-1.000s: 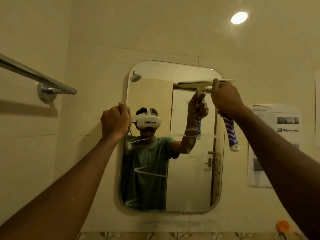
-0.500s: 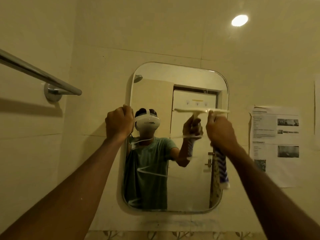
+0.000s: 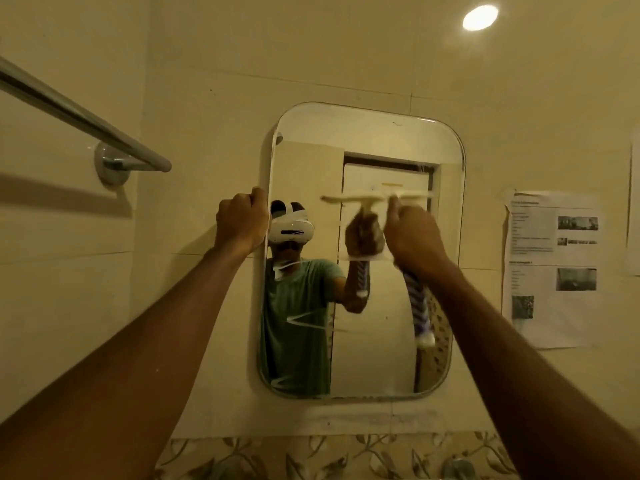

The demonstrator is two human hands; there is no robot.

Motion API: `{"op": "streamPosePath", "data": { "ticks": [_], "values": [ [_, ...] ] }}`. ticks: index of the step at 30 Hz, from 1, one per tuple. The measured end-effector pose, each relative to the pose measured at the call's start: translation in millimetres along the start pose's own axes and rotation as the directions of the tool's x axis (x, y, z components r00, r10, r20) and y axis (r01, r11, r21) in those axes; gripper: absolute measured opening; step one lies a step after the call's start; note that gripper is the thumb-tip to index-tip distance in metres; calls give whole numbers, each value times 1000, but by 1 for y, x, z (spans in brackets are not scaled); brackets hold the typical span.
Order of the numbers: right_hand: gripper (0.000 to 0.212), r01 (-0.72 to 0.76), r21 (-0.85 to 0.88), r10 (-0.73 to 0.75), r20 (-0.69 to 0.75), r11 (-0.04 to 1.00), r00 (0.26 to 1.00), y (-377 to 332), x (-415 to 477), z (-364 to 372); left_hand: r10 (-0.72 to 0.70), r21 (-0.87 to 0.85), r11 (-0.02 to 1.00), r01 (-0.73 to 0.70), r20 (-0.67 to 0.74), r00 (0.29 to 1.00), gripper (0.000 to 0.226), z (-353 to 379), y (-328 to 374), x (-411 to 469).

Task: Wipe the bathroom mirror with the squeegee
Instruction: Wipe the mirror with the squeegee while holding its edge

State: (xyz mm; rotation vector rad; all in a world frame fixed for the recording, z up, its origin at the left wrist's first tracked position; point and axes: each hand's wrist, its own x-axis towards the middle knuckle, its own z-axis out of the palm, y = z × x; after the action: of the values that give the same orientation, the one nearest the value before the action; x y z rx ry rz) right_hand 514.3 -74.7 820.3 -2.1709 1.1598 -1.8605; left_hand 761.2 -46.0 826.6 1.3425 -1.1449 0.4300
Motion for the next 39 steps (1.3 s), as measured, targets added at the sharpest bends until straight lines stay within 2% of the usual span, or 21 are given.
{"op": "streamPosePath", "data": {
  "ticks": [4,7,9,10,13,16,19,21,24,26,28,32,35,37,39],
  "values": [
    [50,45,-31,-46,-23,998,999,-43,33,13,-126,-208,967,144,98,987,52,-4,-6,6],
    [58,54,-21,-53,7,998,999,-22,-28,40,-100,-302,942,145,162,982,51,-9,-6,5],
    [66,-29,-12,29,33,1000,999,-1,-82,56,-111,-348,921,175,194,975,51,-11,-6,4],
    [63,-68,-34,69,45,997,997,6,-102,63,-125,-367,909,198,214,969,51,-12,-5,3],
    [48,-95,-62,98,43,994,994,7,-110,69,-149,-405,878,255,275,950,51,-17,-3,2],
    [48,-42,73,41,17,996,999,-26,-60,57,-145,-421,861,287,338,930,53,-23,-2,3],
    [47,4,63,-2,-30,998,1000,-65,-17,52,-150,-419,843,336,417,897,58,-27,-3,7],
    [45,-7,37,7,-2,999,1000,-65,-25,62,-147,-406,841,357,464,874,62,-30,-5,11],
    [36,-74,36,71,83,997,994,-26,-93,89,-130,-411,833,371,507,852,64,-32,-7,16],
    [31,-121,7,120,122,993,985,-2,-141,101,-131,-414,832,369,499,856,61,-29,-8,14],
    [34,-105,-37,109,128,994,986,7,-155,103,-128,-404,851,337,462,878,59,-28,-8,11],
    [43,-46,27,45,37,999,998,-7,-90,70,-128,-351,897,267,372,919,55,-23,-7,6],
    [48,3,-17,-4,-66,1000,998,-18,-28,40,-109,-270,944,190,288,951,50,-18,-8,3],
    [49,-2,-35,-1,-69,999,998,-7,-25,38,-80,-229,964,133,229,970,50,-13,-12,-1],
    [50,-17,-43,15,-63,999,998,16,-61,50,-72,-203,973,110,183,981,51,-9,-17,-5]
  ]
}}
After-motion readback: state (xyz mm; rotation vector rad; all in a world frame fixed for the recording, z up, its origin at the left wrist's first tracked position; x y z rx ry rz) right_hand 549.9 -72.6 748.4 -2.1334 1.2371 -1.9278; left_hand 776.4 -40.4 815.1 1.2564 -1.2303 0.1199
